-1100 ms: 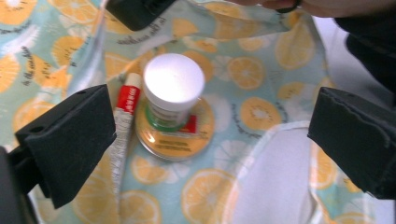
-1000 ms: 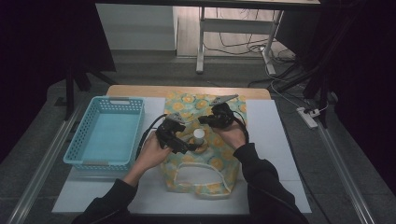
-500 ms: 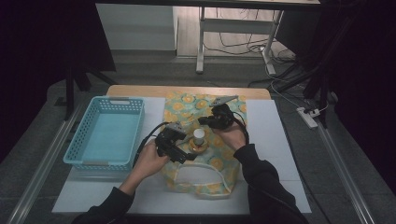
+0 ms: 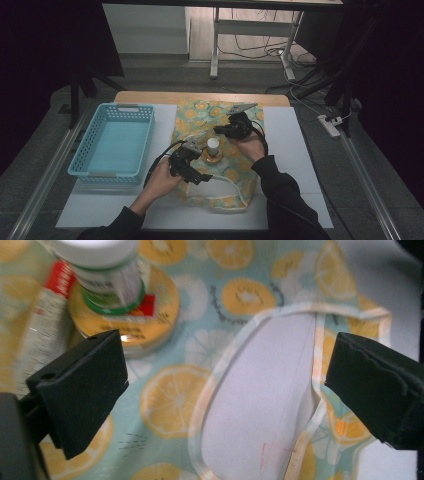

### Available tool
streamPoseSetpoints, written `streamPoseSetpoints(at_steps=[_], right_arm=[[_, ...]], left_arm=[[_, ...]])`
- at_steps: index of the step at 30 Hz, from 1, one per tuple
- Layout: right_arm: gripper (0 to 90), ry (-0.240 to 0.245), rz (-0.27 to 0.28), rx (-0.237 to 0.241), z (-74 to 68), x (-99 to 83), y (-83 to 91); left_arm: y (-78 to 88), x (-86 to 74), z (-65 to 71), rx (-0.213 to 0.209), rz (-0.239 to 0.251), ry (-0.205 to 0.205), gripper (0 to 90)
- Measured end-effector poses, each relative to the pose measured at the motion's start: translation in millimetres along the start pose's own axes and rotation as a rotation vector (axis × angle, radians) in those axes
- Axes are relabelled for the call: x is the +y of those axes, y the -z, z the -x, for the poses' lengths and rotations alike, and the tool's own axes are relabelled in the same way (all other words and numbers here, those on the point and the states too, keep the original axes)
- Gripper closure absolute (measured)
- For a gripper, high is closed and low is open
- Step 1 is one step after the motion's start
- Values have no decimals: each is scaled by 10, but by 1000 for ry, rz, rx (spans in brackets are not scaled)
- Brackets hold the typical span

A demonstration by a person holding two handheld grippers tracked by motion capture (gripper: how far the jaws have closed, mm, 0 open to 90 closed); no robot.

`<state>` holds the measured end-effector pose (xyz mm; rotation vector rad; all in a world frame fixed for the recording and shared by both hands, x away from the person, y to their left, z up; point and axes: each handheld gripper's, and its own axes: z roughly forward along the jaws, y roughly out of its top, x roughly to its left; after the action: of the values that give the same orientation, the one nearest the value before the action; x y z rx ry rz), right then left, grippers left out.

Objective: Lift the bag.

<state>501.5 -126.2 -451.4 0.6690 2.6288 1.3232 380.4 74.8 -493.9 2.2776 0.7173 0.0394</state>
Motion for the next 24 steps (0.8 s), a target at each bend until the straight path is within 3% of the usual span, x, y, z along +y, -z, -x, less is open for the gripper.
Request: streamPoseSetpoints(at_steps=[11, 16, 19, 21, 24], right_arm=[[900, 1, -1, 1, 0, -20, 12], [900, 3, -4, 2, 0, -25, 10], [900, 3, -6, 2, -4, -24, 7], [900, 3, -7, 3, -4, -23, 4], [900, 4, -10, 2, -8, -21, 0]], left_arm=[[-279, -159, -87, 6, -64, -2, 49], [-346, -199, -112, 40, -77, -15, 59], [-338, -193, -104, 77, -92, -42, 113], [-334, -200, -80, 113, -100, -80, 188], [-318, -196, -81, 108, -100, -82, 251]])
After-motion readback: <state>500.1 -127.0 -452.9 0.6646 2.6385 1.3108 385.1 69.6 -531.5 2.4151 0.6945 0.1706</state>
